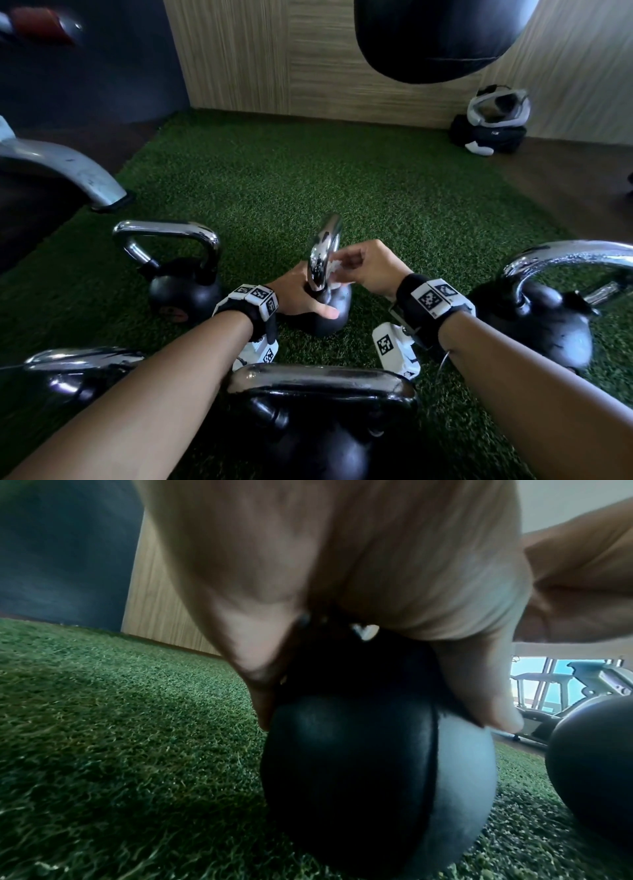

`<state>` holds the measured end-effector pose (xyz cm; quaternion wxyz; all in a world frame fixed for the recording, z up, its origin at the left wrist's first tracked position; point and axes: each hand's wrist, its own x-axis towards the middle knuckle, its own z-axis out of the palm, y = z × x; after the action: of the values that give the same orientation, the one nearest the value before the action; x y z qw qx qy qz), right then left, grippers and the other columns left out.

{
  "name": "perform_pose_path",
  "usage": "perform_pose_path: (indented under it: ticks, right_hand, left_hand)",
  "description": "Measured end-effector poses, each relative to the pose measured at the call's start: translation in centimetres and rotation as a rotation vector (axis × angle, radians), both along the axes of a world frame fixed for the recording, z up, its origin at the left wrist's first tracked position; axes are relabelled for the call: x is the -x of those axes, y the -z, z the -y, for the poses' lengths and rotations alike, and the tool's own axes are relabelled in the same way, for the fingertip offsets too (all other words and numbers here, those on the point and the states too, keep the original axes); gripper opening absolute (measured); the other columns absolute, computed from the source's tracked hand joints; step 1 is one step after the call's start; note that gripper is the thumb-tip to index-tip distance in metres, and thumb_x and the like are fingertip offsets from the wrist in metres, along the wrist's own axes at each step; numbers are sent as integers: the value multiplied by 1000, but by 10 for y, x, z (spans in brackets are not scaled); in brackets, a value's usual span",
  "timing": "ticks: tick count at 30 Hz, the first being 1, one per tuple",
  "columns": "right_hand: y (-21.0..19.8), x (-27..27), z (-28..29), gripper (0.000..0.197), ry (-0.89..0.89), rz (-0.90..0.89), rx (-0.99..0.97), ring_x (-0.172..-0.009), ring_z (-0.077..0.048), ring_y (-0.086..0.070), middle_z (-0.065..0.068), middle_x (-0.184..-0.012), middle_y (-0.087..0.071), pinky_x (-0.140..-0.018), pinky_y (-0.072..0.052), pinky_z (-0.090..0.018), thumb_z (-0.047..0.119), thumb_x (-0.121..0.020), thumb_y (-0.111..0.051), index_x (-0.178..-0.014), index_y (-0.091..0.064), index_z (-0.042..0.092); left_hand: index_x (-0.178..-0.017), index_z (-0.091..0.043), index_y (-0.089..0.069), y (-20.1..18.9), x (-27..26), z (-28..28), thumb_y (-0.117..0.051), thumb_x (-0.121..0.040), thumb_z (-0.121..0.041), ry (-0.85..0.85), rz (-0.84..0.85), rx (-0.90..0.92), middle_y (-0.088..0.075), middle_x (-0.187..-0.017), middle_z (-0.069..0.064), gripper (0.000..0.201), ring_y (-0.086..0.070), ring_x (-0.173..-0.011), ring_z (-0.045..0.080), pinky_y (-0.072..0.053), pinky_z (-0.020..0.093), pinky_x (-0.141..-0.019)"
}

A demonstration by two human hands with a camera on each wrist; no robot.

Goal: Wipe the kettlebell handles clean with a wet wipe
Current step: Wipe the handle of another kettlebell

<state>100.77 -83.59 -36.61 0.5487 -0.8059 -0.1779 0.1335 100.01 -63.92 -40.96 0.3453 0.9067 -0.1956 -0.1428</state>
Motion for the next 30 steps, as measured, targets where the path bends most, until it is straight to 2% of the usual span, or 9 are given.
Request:
perform_pose_path:
  ticks: [5,8,10,14,18,22,24,26,30]
  right_hand:
    - [-1,0,-8,16,-116,-89,31,-100,-38,-71,-23,-108,-76,-102,-54,-50,-1,-87,-74,-97,-78,11]
    - [-4,5,-8,19,-176,-129,-48,-94,-31,-68,-16,-101,-75,-96,-55,-45,-3,-89,-71,-91,-78,15]
    - [-4,7,-9,11,-203,-128,-37,-87,-23,-68,-18,-98,-75,-85,-59,-34,0,-92,-69,-94,-77,7]
    - [-5,4,-14,18,-246,-107,43,-93,-30,-68,-29,-110,-72,-91,-56,-38,0,-94,-67,-107,-71,-12]
    - [-7,10,-12,23,-264,-349,-164,-88,-26,-74,-27,-110,-69,-79,-61,-28,-8,-94,-60,-116,-62,-18]
    - [-2,9,-7,36,-213,-677,-486,-90,-24,-72,-19,-107,-71,-84,-61,-33,-6,-92,-55,-128,-57,-11]
    - [2,5,-6,51,-181,-739,-573,-98,-25,-71,-19,-114,-70,-97,-58,-34,-8,-85,-60,-135,-52,-11]
    - [6,5,-6,63,-171,-769,-636,-98,-26,-72,-20,-117,-69,-99,-56,-33,-8,-72,-70,-134,-55,-11]
    - [11,11,-5,36,-201,-724,-658,-91,-26,-77,-19,-104,-76,-86,-63,-32,-5,-79,-68,-114,-69,-7]
  left_hand:
    - [-123,-22,-66,3,-1,-3,-89,-65,-40,-7,-23,-21,-66,-122,0,65,-62,-113,16,-48,31,-104]
    - [-126,-19,-64,12,-1,-10,-91,-73,-24,-7,-22,-12,-68,-124,1,60,-63,-114,14,-45,4,-87]
    - [-121,-22,-63,14,2,-11,-92,-73,-23,-5,15,3,-68,-119,-7,56,-63,-111,12,-45,1,-83]
    - [-122,-28,-64,15,8,-11,-87,-70,-43,38,82,-96,-61,-127,-12,59,-56,-117,9,-43,29,-110]
    - [-154,-40,-37,33,0,-15,-75,-65,-78,50,97,-142,-25,-162,-19,104,-28,-146,2,-21,26,-125]
    - [-139,-22,-53,23,6,-15,-88,-79,-31,14,16,-110,-40,-132,-25,69,-40,-114,-6,-20,-12,-90]
    - [-134,-28,-51,14,12,-11,-89,-77,-26,-32,22,-77,-45,-119,-26,68,-45,-107,-7,-34,0,-97]
    - [-142,-28,-47,17,11,-9,-92,-68,-36,-48,61,-42,-46,-137,-17,88,-46,-129,4,-32,19,-114]
    - [-150,-33,-41,20,11,-11,-92,-63,-33,19,59,80,-49,-150,-14,101,-45,-141,8,-37,32,-118]
